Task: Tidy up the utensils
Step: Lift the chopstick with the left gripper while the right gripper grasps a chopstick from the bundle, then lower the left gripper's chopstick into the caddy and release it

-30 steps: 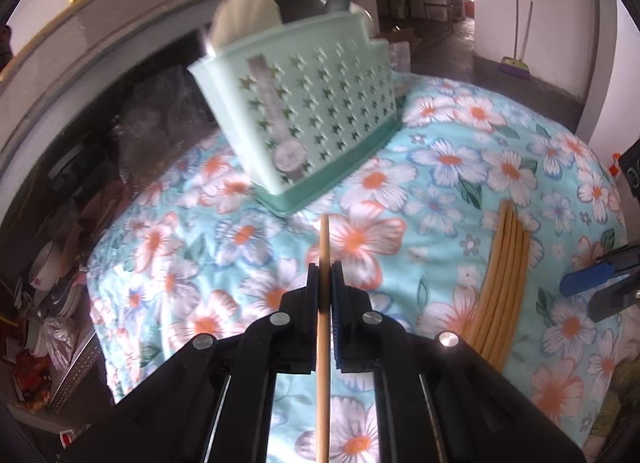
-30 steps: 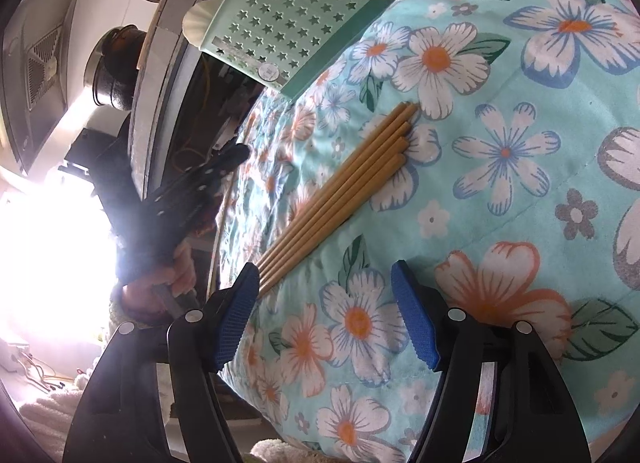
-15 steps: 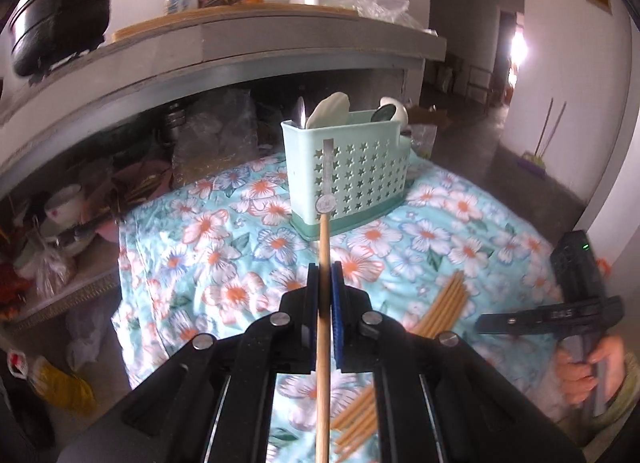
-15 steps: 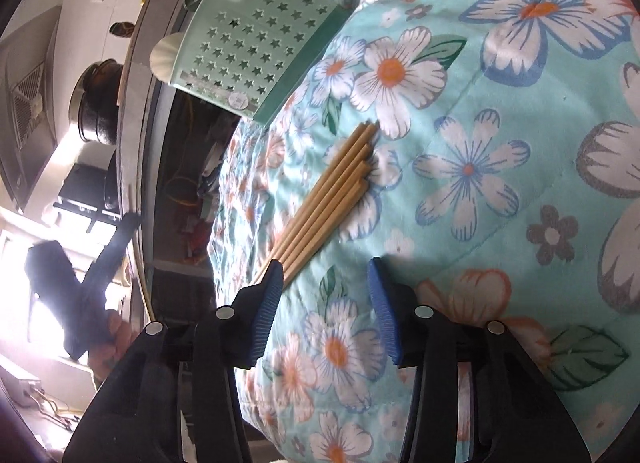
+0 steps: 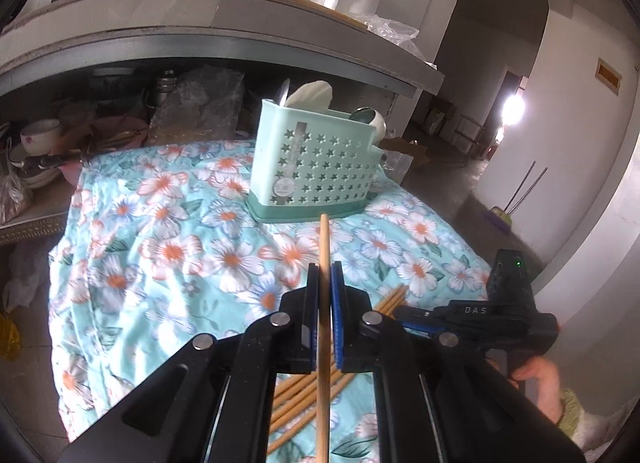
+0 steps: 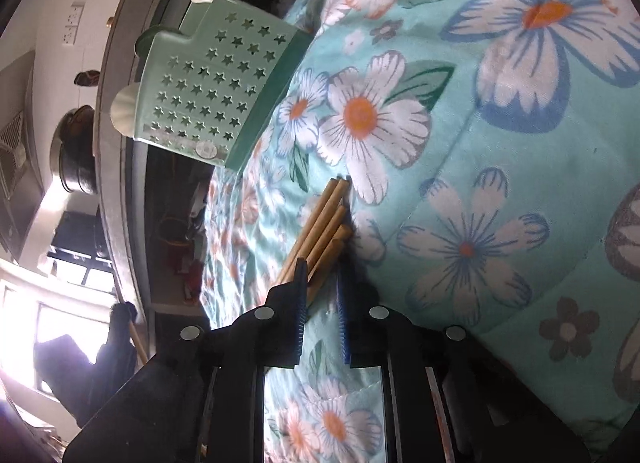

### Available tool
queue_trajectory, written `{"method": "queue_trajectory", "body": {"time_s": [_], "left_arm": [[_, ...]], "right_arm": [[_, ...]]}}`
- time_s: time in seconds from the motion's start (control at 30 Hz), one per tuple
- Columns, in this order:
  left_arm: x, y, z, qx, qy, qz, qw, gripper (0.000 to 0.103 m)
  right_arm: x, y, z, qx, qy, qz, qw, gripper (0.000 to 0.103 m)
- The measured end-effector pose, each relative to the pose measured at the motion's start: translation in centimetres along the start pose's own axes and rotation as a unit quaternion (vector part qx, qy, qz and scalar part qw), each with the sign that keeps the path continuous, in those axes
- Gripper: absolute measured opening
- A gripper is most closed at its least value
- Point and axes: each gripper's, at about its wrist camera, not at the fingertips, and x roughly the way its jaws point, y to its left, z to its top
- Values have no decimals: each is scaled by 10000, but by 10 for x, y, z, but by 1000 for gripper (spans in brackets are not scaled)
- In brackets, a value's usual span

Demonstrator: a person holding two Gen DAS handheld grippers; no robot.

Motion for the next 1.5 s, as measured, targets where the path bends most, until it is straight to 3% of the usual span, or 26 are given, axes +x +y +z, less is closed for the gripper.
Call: {"method": "queue_trajectory", "body": {"time_s": [0.27,0.43,0.57,0.7,0.83,1.0,1.17,1.3,1.5], "left_arm": [[8,-6,3,-134,-25,-177,9998,5],[13,-12,10,-213,-82,-295,9993,5],[14,-21,26,-175,-287,-388,9987,5],[5,-36,57,-6,-801,-463,9957,5],[-5,-48,97,75,-1471,-557,9875,5],[-8,-63,145,228,-2341,-463,9708,5],[5,-64,189,-11,-3023,-290,9528,5],[25,-68,222,27,-3266,-68,9451,5],[70,-70,260,112,-3271,247,9446,6]], "right_arm": [[-25,-7,-2,-15,-123,117,9999,11],[-55,10,2,-475,-604,57,9970,10],[-97,38,4,-1248,-1228,-38,9846,9],[-132,57,4,-1777,-1685,-64,9695,7],[-150,69,2,-2108,-1971,-129,9574,6],[-140,70,1,-2182,-1994,-178,9552,6],[-140,68,3,-2148,-1956,-159,9567,6],[-139,67,7,-2139,-1906,-156,9580,6],[-136,63,13,-2085,-1848,-163,9603,6]]}}
